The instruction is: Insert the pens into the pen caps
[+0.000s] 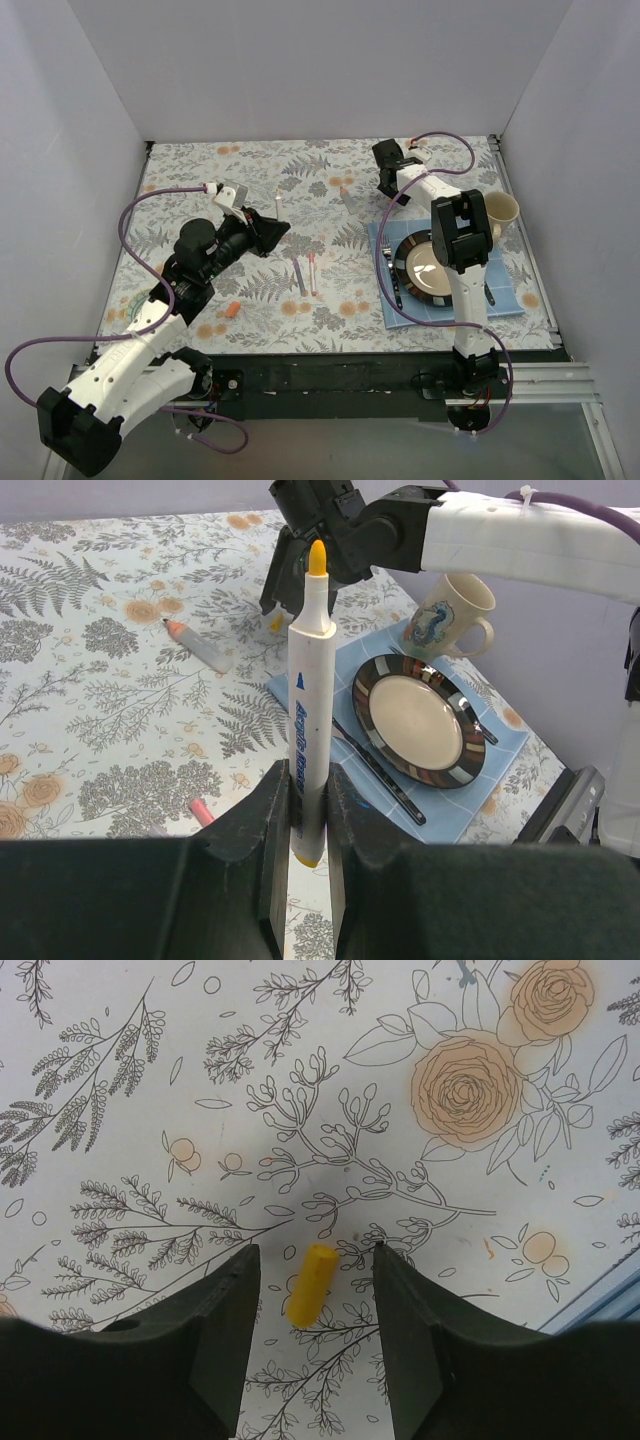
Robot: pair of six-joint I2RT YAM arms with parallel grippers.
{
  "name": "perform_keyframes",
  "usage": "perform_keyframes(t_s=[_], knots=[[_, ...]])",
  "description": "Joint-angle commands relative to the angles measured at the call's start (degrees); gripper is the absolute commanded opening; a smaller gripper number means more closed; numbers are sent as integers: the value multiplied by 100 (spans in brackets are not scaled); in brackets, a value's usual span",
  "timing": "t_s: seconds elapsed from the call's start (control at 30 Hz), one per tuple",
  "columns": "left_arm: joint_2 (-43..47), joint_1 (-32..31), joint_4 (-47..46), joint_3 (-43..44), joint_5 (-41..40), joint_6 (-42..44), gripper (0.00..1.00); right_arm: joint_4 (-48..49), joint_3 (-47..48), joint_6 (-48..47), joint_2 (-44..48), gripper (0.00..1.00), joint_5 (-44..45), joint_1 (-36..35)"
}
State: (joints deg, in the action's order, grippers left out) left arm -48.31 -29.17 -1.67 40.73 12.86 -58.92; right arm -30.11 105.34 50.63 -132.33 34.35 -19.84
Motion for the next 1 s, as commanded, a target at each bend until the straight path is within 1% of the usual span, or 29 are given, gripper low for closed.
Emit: perform_keyframes(t_s=[0.0, 0.03, 0.07, 0.1, 0.13, 0.2, 0.43, 0.63, 0.67, 0.73, 0.77, 0.8, 0.83, 0.97], knots=[[129, -19, -61, -56, -73, 64, 0, -136, 233, -62, -144, 56, 108, 32], [138, -27, -61, -48, -73, 73, 0, -144, 233, -123, -161, 54, 55, 41], [138, -28, -61, -56, -73, 73, 0, -162, 207, -159, -170, 51, 11, 41], [147, -28, -44, -48, -82, 73, 0, -188, 189, -168, -161, 42, -24, 50], [147, -28, -61, -48, -82, 73, 0, -215, 154, -194, -135, 40, -59, 33], [156, -28, -53, -48, -109, 82, 0, -250, 57, -238, -91, 38, -130, 32], [138, -19, -26, -39, -161, 91, 0, -356, -101, -853, 102, 37, -235, -143], [270, -19, 9, -48, -293, 117, 0, 48, -584, -1266, 339, 23, -613, -249], [287, -27, 9, -56, -328, 126, 0, 58, -620, -1284, 366, 17, -640, -275], [323, -27, 18, -74, -425, 135, 0, 180, -812, -1388, 480, 11, -692, -345], [340, -28, 18, -74, -451, 135, 0, 268, -909, -1468, 541, 6, -727, -380], [349, -19, 9, -83, -495, 135, 0, 373, -997, -1547, 594, 3, -815, -416], [349, -27, 18, -83, -513, 135, 0, 452, -1067, -1704, 716, 1, -833, -486], [366, -19, 35, -92, -662, 143, 0, 479, -1304, -2056, 1129, 1, -912, -679]])
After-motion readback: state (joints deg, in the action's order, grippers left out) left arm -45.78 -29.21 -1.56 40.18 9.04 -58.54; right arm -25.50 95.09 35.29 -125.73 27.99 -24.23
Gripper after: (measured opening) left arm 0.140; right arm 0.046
